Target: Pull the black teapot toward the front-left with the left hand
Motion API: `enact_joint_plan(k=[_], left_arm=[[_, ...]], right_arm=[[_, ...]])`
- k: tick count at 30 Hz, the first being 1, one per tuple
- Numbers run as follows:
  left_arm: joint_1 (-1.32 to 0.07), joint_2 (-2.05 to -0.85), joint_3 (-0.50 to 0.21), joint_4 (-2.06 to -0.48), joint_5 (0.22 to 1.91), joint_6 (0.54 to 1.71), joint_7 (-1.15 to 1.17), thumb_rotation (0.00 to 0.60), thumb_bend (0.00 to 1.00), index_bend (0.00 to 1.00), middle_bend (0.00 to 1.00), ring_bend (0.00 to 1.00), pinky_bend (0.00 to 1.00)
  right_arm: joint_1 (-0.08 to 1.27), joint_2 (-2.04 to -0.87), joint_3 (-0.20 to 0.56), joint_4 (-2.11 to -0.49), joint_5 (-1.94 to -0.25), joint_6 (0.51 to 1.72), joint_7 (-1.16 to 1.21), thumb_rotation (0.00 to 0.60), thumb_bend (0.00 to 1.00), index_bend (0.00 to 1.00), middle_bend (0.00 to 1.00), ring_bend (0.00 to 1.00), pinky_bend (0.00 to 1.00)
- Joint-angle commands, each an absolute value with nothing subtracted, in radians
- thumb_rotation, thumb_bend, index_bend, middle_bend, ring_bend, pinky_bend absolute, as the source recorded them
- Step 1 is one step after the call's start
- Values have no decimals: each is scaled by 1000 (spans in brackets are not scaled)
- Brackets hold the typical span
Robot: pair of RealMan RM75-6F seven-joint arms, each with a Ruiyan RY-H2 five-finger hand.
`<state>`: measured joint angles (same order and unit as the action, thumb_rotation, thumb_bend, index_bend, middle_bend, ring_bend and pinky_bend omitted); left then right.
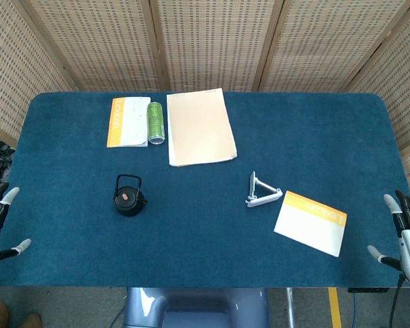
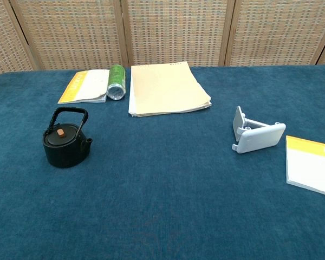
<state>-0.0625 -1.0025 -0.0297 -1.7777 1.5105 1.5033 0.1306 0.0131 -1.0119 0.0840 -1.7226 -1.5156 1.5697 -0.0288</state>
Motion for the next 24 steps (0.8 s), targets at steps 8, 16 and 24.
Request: enact_joint_plan(k=[8,16,24], left_arm=[[-101,-1016,-38,-1776,1489,1437,138,600,0,0,0,0,0],[-385,-975,-166,-1803,1365,1052,68,600,0,0,0,0,0],[-651,-1017,-244,-1721,1182,690,38,600,0,0,0,0,0]], right_arm=[[12,-1005,91,-1728,-1502,1569,-13,600,0,0,0,0,0],[27,-1008,103,-1719,-1460,1534,-14,600,0,0,0,0,0],[41,-1018,114,-1699,-1412,1498,-24,600,0,0,0,0,0]])
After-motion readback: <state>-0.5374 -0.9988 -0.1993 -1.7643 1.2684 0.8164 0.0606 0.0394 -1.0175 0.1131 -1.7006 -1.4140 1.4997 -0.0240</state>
